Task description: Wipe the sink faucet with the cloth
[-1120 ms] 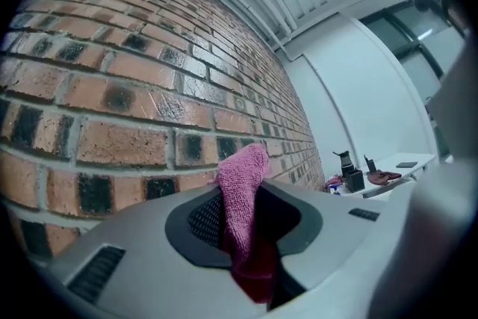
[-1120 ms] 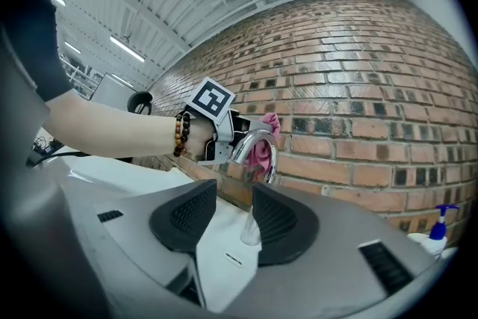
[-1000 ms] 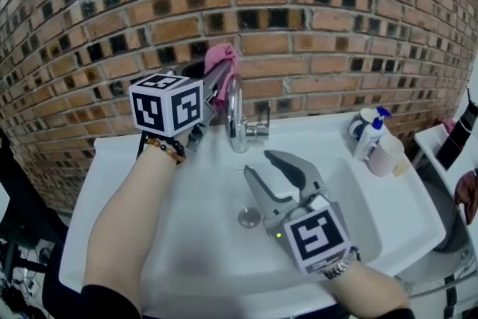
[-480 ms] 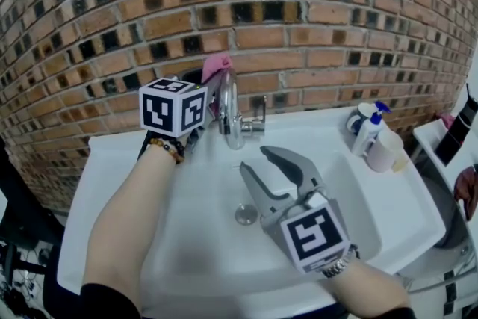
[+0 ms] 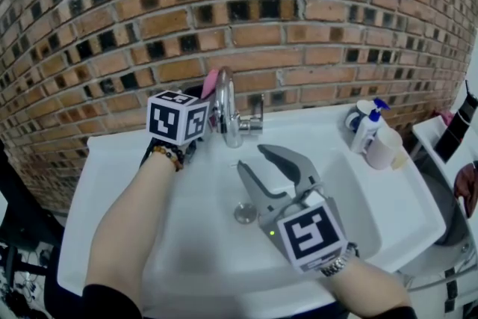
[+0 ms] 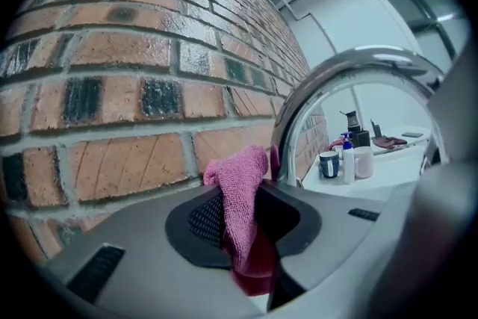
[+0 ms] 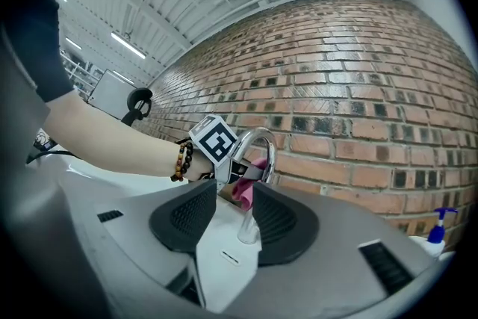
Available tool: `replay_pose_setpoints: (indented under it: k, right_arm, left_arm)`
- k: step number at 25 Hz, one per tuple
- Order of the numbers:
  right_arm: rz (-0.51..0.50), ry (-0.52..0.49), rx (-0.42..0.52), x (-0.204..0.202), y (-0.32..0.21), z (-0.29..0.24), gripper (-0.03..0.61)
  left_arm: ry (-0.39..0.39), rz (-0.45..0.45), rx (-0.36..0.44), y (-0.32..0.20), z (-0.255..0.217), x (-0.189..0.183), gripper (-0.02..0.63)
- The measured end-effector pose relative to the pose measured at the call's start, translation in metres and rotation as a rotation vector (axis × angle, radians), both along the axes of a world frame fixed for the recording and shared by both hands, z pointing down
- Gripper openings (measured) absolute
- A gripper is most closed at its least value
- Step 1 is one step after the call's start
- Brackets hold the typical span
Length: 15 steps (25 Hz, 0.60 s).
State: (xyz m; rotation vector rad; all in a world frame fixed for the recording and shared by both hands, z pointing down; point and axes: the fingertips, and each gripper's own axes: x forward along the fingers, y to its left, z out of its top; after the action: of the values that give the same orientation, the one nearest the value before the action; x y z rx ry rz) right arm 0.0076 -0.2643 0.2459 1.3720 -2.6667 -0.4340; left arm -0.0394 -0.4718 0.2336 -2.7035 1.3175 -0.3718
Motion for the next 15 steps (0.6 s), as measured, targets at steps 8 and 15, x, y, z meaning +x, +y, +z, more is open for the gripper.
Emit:
replay_pose_setpoints:
  k: [8, 15]
  right_arm:
    - [0.003, 0.019, 0.002, 0.0, -0.002, 0.003, 0.163]
    - [0.009, 0.028, -0.003, -0.001, -0.004, 0.007, 0.163]
  left_arm:
    - [-0.046, 0.017, -0.042, 0.003, 0.031, -0.002, 0.087]
    - [-0.057, -0.001, -0.008, 0.013, 0.037, -0.004, 0.089]
